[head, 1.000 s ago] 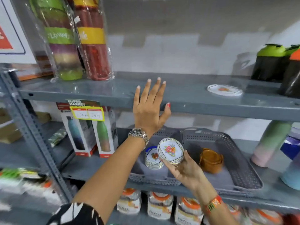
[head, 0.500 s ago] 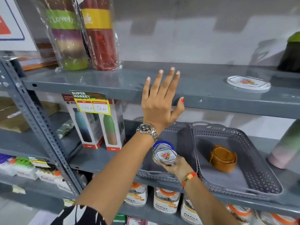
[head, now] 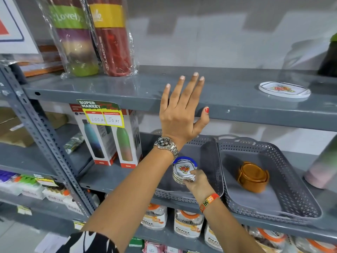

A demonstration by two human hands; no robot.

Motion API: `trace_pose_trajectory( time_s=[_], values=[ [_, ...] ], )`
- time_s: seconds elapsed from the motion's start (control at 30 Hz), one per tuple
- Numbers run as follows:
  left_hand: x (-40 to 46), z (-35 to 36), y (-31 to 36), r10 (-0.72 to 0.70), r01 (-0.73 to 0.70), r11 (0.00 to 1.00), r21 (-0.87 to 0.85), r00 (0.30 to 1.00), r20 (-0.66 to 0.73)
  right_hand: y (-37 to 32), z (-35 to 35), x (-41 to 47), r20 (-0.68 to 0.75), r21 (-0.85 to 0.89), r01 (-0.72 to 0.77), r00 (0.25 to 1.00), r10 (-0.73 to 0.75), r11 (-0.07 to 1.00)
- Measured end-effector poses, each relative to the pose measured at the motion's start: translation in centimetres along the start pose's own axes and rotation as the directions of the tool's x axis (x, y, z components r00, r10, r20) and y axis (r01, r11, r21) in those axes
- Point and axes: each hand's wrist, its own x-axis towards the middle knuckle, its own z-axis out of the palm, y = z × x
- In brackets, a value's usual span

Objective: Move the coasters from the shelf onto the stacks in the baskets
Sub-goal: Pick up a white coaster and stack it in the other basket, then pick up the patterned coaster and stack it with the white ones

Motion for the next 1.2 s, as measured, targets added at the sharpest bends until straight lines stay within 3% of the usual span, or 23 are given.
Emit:
trace_pose_trajectory(
  time_s=[0.47, 0.57, 0.67, 0.73, 0.83, 0.93, 1.0, 1.03, 1.1, 1.13, 1.2],
  values=[
    [-0.1, 0.2, -0.2, 0.01, -0.009, 1.0, 0.017, 1.0, -0.019, 0.2, 0.4, -1.2, -0.041, 0.014, 0.021, 0.999, -0.02, 1.0],
    [-0.1, 0.2, -0.2, 0.013, -0.012, 1.0, 0.023, 1.0, -0.027, -0.5, 0.5, -4.4, 0.004, -0.018, 0.12, 0.993, -0.12, 0.993],
    [-0.1, 0.0, -0.2, 0.01, -0.01, 1.0, 0.025, 1.0, -0.01, -2.1, 0.5, -9.5, 0.125, -0.021, 0.352, 0.93, -0.347, 0.936],
    [-0.2, -0.1, -0.2, 0.005, -0.005, 1.0, 0.017, 1.0, 0.005, -3.5, 0.1, -13.3, 0.215, -0.048, 0.605, 0.783, -0.584, 0.794],
    [-0.1, -0.3, -0.2, 0.0, 0.0, 1.0, 0.004, 1.0, 0.016, -6.1, -0.8, -18.4, 0.33, -0.039, 0.908, 0.407, -0.852, 0.418],
    [-0.1, -0.4, -0.1, -0.011, 0.011, 1.0, -0.02, 1.0, 0.025, -10.2, -1.1, -21.7, 0.324, -0.095, 0.995, 0.069, -0.944, 0.04],
    [-0.2, -0.5, -0.1, -0.016, 0.017, 0.999, -0.032, 0.999, 0.034, -13.7, -0.7, -22.8, 0.282, -0.236, 0.959, -0.089, -0.955, -0.159],
    [-0.2, -0.5, -0.1, -0.018, 0.02, 0.999, -0.034, 0.999, 0.04, -15.5, -0.3, -23.1, 0.293, -0.324, 0.919, -0.129, -0.947, -0.225],
    [-0.2, -0.6, -0.1, -0.024, 0.025, 0.999, -0.032, 0.999, 0.041, -19.3, 0.5, -23.0, 0.387, -0.565, 0.765, -0.085, -0.918, -0.309],
    [-0.1, -0.6, 0.0, -0.024, 0.025, 0.999, -0.033, 0.999, 0.04, -21.1, 0.7, -22.7, 0.431, -0.699, 0.629, -0.008, -0.902, -0.34],
    [-0.1, -0.8, 0.0, -0.022, 0.024, 0.999, -0.038, 0.999, 0.048, -23.7, 1.2, -22.3, 0.42, -0.879, 0.346, 0.235, -0.876, -0.328]
  ],
)
